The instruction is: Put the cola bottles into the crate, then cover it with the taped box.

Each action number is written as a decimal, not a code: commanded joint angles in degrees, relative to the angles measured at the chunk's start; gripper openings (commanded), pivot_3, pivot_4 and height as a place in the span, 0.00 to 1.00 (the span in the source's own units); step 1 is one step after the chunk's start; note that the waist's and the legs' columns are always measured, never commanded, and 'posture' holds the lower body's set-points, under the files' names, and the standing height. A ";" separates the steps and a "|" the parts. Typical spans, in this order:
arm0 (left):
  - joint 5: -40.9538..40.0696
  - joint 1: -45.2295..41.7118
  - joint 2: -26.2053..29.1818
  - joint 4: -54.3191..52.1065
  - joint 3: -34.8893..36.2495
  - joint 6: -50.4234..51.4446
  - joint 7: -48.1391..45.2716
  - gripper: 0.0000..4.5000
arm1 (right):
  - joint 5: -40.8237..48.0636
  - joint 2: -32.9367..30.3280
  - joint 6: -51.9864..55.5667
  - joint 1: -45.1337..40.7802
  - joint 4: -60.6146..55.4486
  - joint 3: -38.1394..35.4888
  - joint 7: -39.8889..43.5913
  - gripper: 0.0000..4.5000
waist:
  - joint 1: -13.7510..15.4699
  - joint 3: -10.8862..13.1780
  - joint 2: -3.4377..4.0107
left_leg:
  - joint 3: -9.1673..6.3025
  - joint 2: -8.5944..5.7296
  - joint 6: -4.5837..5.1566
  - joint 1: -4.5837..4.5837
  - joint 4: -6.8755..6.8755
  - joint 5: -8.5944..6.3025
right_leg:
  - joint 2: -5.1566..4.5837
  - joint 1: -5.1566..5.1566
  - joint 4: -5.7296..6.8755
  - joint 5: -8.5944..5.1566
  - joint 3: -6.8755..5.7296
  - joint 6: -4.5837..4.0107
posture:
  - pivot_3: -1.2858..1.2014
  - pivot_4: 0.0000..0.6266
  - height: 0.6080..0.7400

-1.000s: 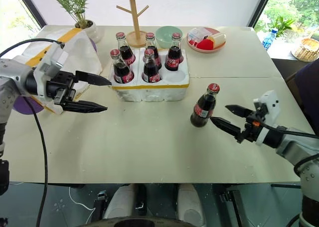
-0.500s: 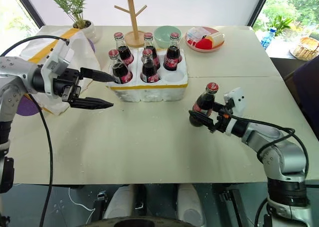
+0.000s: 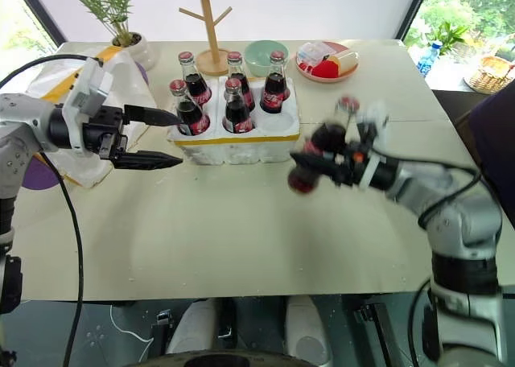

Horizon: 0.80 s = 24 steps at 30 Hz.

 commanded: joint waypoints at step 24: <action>-1.39 1.47 0.80 -2.30 4.50 -1.22 5.52 1.00 | -32.10 13.78 -21.71 -20.53 37.20 17.32 0.88 0.61 | -0.13 0.01 -0.01 | 0.17 -0.04 -0.07 -0.19 -0.07 0.04 | -0.10 -0.19 -0.01 0.01 0.04 0.03 | 0.52 0.24 1.00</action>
